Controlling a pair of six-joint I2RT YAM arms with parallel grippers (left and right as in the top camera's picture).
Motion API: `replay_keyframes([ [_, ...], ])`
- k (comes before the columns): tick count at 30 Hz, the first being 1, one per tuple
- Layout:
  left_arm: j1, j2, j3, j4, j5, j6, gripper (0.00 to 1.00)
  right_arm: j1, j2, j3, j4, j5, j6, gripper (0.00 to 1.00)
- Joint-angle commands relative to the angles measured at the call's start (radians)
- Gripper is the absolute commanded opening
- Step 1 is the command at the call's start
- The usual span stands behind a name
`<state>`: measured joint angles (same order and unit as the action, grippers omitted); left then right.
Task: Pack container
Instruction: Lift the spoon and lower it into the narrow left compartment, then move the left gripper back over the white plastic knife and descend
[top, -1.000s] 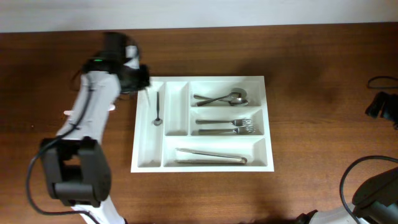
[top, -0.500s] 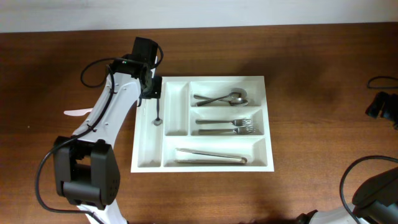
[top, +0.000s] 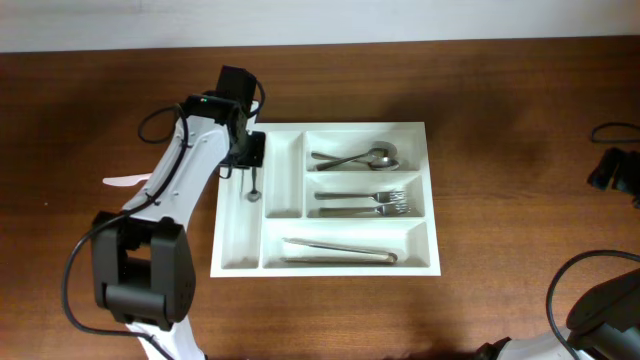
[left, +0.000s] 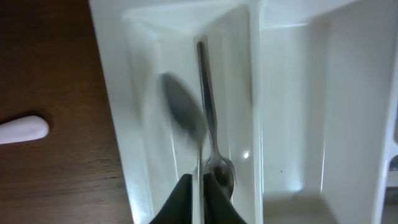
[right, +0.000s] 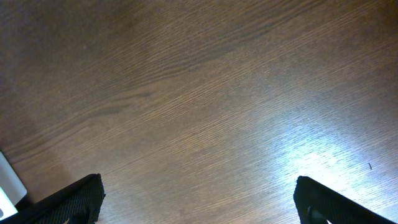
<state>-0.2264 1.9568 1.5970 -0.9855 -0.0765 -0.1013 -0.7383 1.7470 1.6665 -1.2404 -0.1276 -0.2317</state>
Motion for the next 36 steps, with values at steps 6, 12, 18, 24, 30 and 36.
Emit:
replay_keyframes([
  [6, 0.005, 0.024, 0.006, 0.005, 0.021, -0.010, 0.59, -0.002, 0.009, -0.001, 0.000, 0.005, 0.009, 0.99],
  [12, 0.007, 0.023, 0.057, 0.019, 0.002, -0.011, 0.79, -0.002, 0.009, -0.001, 0.000, 0.005, 0.009, 0.99],
  [18, 0.039, 0.023, 0.191, -0.008, -0.100, -0.304, 0.99, -0.002, 0.009, -0.001, 0.000, 0.005, 0.009, 0.99],
  [24, 0.156, 0.024, 0.214, -0.110, 0.007, -1.089, 0.99, -0.002, 0.009, -0.001, 0.000, 0.005, 0.009, 0.99],
  [30, 0.214, 0.025, 0.214, -0.118, 0.010, -1.109, 0.99, -0.002, 0.009, -0.001, 0.000, 0.005, 0.009, 0.99],
  [36, 0.332, 0.042, 0.214, -0.116, 0.141, -1.283, 0.99, -0.002, 0.009, -0.001, 0.000, 0.005, 0.009, 0.99],
])
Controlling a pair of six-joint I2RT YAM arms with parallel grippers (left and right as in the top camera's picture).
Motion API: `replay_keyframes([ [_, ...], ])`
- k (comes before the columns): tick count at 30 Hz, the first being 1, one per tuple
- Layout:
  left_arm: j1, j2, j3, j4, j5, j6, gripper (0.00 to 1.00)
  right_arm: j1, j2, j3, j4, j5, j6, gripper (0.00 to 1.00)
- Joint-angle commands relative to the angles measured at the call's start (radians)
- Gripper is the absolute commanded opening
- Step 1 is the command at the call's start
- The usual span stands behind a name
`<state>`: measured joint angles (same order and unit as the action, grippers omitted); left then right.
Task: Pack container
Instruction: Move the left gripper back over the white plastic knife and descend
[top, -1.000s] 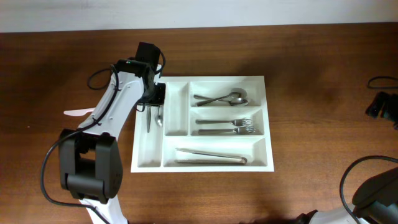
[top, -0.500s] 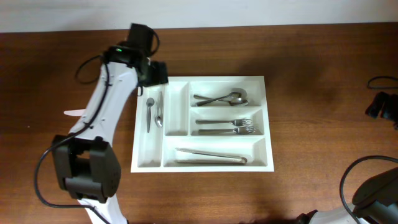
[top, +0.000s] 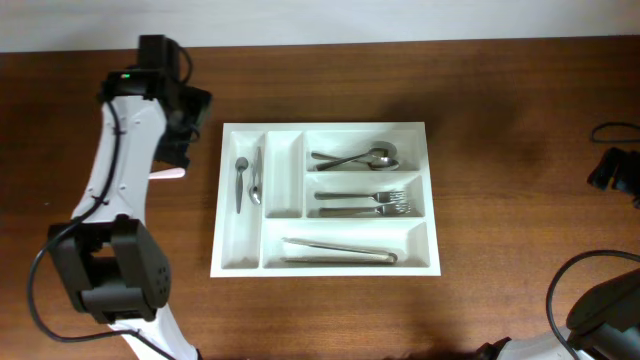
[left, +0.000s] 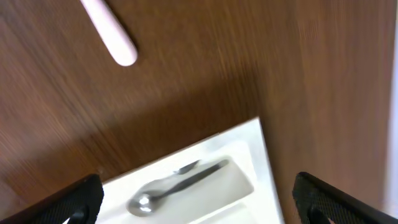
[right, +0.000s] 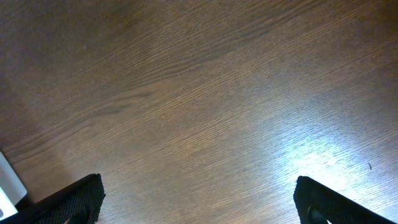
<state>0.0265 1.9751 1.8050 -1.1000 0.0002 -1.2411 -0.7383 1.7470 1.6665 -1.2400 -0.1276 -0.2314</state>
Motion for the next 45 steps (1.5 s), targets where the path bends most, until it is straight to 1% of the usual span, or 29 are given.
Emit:
replay_keyframes([
  [1, 0.103, 0.032, 0.006, -0.001, 0.065, -0.153, 0.99, -0.002, 0.009, -0.001, 0.000, 0.005, 0.008, 0.99],
  [7, 0.227, 0.080, 0.006, -0.041, 0.064, -0.158, 0.99, -0.002, 0.009, -0.001, 0.000, 0.005, 0.008, 0.99],
  [12, 0.276, 0.139, 0.006, -0.087, 0.064, -0.155, 0.99, -0.002, 0.009, -0.001, 0.000, 0.005, 0.008, 0.99],
  [18, 0.277, 0.224, 0.006, -0.090, 0.076, -0.112, 0.99, -0.002, 0.009, -0.001, 0.000, 0.005, 0.008, 0.99],
  [22, 0.278, 0.254, 0.006, -0.086, 0.082, -0.112, 0.99, -0.002, 0.009, -0.001, 0.000, 0.005, 0.008, 0.99],
  [26, 0.278, 0.263, 0.006, -0.082, 0.020, -0.105, 0.99, -0.002, 0.009, -0.001, 0.000, 0.005, 0.008, 0.99],
  [32, 0.278, 0.300, 0.006, -0.060, -0.008, -0.037, 0.99, -0.002, 0.009, -0.001, 0.000, 0.005, 0.008, 0.99],
  [45, 0.278, 0.318, 0.006, 0.005, -0.008, -0.048, 0.99, -0.002, 0.009, -0.001, 0.000, 0.005, 0.008, 0.99],
])
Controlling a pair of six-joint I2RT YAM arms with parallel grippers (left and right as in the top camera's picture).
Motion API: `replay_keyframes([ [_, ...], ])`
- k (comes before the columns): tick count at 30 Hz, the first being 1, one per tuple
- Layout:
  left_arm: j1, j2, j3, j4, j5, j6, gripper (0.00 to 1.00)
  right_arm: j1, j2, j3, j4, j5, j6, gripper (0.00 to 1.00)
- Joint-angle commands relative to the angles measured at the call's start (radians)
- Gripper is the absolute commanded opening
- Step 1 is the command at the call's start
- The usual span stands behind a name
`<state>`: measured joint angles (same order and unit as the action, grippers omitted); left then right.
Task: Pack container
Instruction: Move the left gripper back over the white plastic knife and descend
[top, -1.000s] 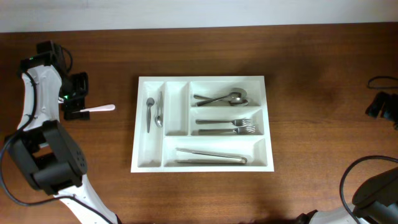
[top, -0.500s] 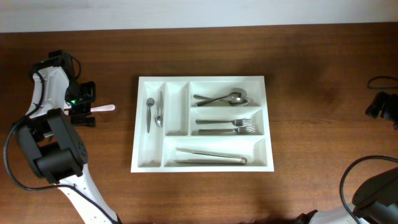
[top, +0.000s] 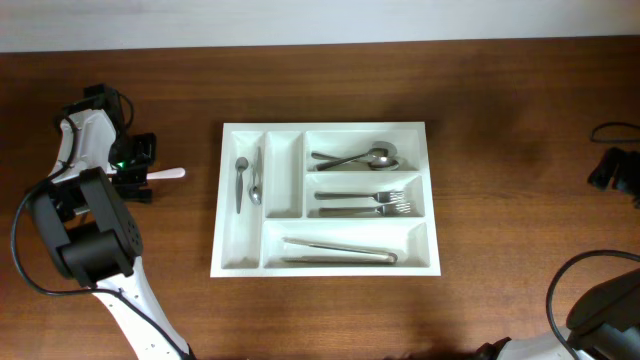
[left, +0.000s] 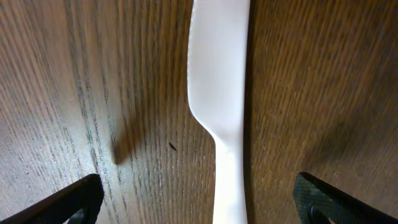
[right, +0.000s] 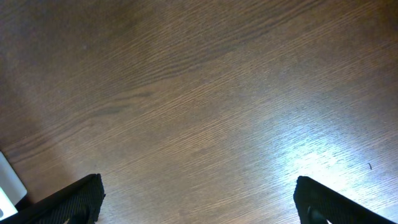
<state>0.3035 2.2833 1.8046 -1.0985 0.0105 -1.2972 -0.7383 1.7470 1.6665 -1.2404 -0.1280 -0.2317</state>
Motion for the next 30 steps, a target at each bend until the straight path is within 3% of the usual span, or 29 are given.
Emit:
replay_keyframes([
  [1, 0.001, 0.010, 0.006, 0.003, -0.018, 0.006, 0.99, -0.002, 0.009, -0.001, 0.000, 0.005, 0.009, 0.99],
  [30, 0.001, 0.010, -0.005, -0.016, -0.063, -0.049, 0.99, -0.002, 0.009, -0.001, 0.000, 0.006, 0.009, 0.99],
])
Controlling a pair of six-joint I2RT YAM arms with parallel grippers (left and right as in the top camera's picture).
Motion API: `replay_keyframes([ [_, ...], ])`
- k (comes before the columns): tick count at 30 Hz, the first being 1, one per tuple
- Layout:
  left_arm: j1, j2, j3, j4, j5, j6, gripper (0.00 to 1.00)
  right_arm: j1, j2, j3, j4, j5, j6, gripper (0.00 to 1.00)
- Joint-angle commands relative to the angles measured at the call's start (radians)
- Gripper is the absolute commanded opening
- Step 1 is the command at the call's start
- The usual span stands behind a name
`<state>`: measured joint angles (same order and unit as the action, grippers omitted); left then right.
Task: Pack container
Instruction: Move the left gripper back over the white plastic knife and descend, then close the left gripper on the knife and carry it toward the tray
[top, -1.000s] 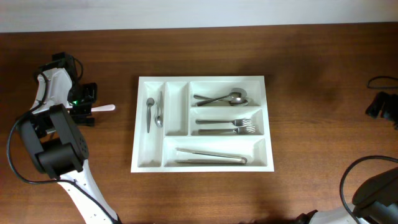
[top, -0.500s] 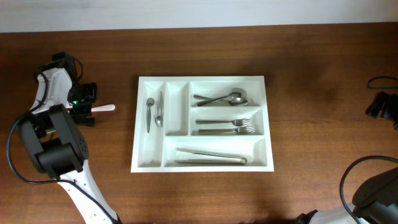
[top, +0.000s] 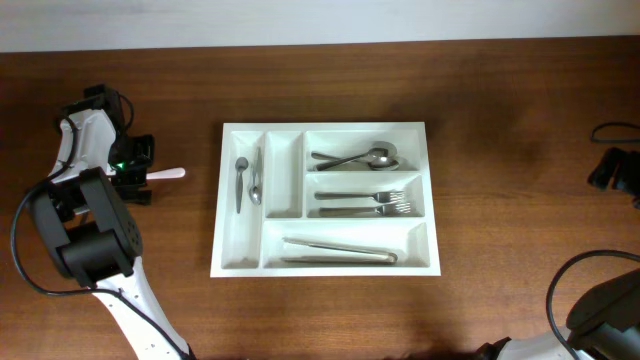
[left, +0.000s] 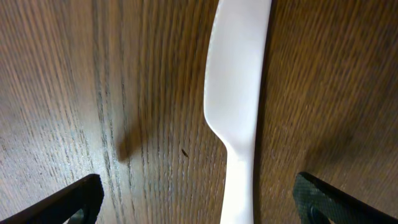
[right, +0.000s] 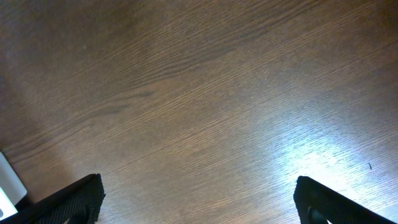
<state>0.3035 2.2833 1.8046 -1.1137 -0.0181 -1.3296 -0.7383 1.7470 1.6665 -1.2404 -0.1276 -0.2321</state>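
Observation:
A white plastic knife (left: 237, 93) lies flat on the wooden table, left of the white cutlery tray (top: 225, 200); only its handle end (top: 170, 173) shows in the overhead view. My left gripper (left: 199, 205) hovers low over the knife, open, with the knife between its fingertips and untouched. The tray's left slot holds two metal spoons (top: 247, 180). At the table's far right edge my right gripper (right: 199, 202) is open over bare wood.
The tray also holds spoons (top: 355, 157), forks (top: 368, 203) and tongs (top: 338, 250) in its right and front compartments. A narrow slot (top: 285, 172) beside the two spoons stands vacant. A black cable (top: 612, 130) lies at the right edge.
The left wrist view has shifted slightly, so the knife now sits a bit further right between the open fingers. Nothing else has changed.
My left gripper was shut on a metal spoon inside the tray's left slot. Then the spoon lay in that slot and the gripper was open, left of the tray. After that it was low over the white plastic knife, where it remains, open.

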Motion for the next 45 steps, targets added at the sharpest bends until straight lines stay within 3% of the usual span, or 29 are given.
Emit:
replay_keyframes([
  [1, 0.001, 0.010, -0.005, -0.001, -0.035, -0.017, 0.99, -0.002, 0.009, -0.001, 0.000, 0.005, 0.009, 0.99],
  [33, 0.001, 0.060, -0.005, -0.003, -0.001, -0.016, 0.99, -0.002, 0.009, -0.001, 0.000, 0.005, 0.009, 0.99],
  [35, 0.001, 0.060, -0.005, -0.005, -0.001, -0.016, 0.88, -0.002, 0.009, -0.001, 0.000, 0.005, 0.009, 0.99],
  [38, 0.001, 0.060, -0.005, -0.005, -0.001, -0.016, 0.63, -0.002, 0.009, -0.001, 0.000, 0.005, 0.009, 0.99],
  [45, 0.001, 0.060, -0.005, -0.005, -0.001, -0.016, 0.25, -0.002, 0.009, -0.001, 0.000, 0.005, 0.009, 0.99],
])
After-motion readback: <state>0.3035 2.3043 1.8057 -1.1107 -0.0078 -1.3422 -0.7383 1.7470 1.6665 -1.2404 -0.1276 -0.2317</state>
